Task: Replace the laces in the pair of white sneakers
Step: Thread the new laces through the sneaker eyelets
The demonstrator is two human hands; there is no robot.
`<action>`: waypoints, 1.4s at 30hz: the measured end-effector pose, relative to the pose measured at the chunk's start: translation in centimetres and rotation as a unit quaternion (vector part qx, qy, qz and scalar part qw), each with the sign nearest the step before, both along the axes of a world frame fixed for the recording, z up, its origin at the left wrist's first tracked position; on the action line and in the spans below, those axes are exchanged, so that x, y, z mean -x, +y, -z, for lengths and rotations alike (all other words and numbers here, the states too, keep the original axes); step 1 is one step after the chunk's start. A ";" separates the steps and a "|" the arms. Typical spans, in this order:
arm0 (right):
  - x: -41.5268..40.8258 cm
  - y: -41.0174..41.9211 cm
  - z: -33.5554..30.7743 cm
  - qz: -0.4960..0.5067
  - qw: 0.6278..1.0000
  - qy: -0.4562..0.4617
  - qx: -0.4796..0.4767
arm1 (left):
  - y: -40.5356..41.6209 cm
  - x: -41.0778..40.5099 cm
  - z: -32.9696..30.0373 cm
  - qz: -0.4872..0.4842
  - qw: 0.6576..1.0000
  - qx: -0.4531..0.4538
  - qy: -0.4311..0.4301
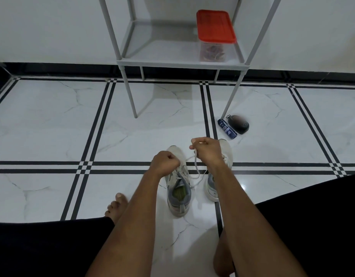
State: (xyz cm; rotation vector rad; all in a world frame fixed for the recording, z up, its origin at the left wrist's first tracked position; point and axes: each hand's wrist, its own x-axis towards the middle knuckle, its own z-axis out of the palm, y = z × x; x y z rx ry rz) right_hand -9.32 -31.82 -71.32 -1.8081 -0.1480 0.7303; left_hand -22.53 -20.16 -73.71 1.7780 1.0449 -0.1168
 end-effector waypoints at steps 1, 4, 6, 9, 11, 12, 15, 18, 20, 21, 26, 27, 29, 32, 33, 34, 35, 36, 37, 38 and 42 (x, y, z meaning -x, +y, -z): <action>0.1 -0.2 0.4 -0.017 0.999 -0.017 0.027 | 0.1 0.5 0.3 0.040 0.998 -0.007 0.048; 1.2 -0.9 1.3 -0.112 0.987 -0.056 0.102 | -0.1 1.9 1.2 0.120 0.985 0.014 0.120; 1.9 -1.1 2.0 -0.184 0.970 -0.082 0.134 | -0.3 2.5 2.1 0.117 0.988 -0.025 0.094; 2.9 -1.1 2.9 -0.271 0.940 -0.113 0.174 | -0.6 3.0 2.7 0.103 0.992 -0.044 0.057; 3.3 -1.2 3.2 -0.298 0.926 -0.126 0.194 | -0.6 3.4 3.4 0.085 0.995 -0.026 0.037; 3.5 -1.3 3.3 -0.302 0.922 -0.137 0.198 | -0.6 3.6 3.7 0.071 0.997 -0.017 0.025; 4.2 -1.6 3.3 -0.312 0.910 -0.173 0.210 | -1.0 4.5 4.7 0.007 0.999 0.042 -0.017; 5.3 -1.9 4.4 -0.345 0.890 -0.199 0.222 | -1.3 5.4 5.1 -0.108 0.980 0.153 -0.060; 6.2 -2.0 5.4 -0.343 0.876 -0.244 0.236 | -1.5 5.9 5.3 -0.167 0.961 0.209 -0.068; 6.7 -2.1 5.8 -0.338 0.868 -0.270 0.243 | -1.5 6.1 5.5 -0.180 0.955 0.223 -0.073; 8.4 -2.4 6.6 -0.335 0.821 -0.383 0.259 | -1.4 6.6 6.1 -0.204 0.946 0.237 -0.082; 8.6 -2.5 6.7 -0.330 0.815 -0.398 0.261 | -1.5 6.5 6.0 -0.204 0.946 0.238 -0.083; 9.2 -2.4 6.8 -0.317 0.810 -0.417 0.265 | -1.4 6.6 5.9 -0.205 0.944 0.243 -0.084; 9.6 -2.3 6.9 -0.309 0.800 -0.438 0.271 | -1.3 6.6 5.8 -0.201 0.947 0.236 -0.080; 9.7 -2.2 6.9 -0.307 0.794 -0.446 0.275 | -1.3 6.5 5.6 -0.196 0.950 0.231 -0.078; 9.7 -2.2 6.9 -0.304 0.790 -0.454 0.277 | -1.2 6.4 5.6 -0.192 0.952 0.226 -0.077; 9.8 -2.3 7.0 -0.297 0.789 -0.461 0.277 | -1.2 6.4 5.6 -0.188 0.954 0.222 -0.076; 9.9 -2.3 7.0 -0.292 0.789 -0.464 0.278 | -1.1 6.3 5.6 -0.185 0.955 0.219 -0.076; 10.0 -2.3 7.2 -0.289 0.787 -0.467 0.280 | -1.0 6.3 5.6 -0.184 0.956 0.217 -0.076; 10.1 -2.3 7.3 -0.286 0.785 -0.471 0.283 | -1.0 6.3 5.7 -0.181 0.957 0.215 -0.075; 10.4 -2.1 7.5 -0.270 0.785 -0.477 0.288 | -1.0 6.1 5.7 -0.167 0.962 0.202 -0.072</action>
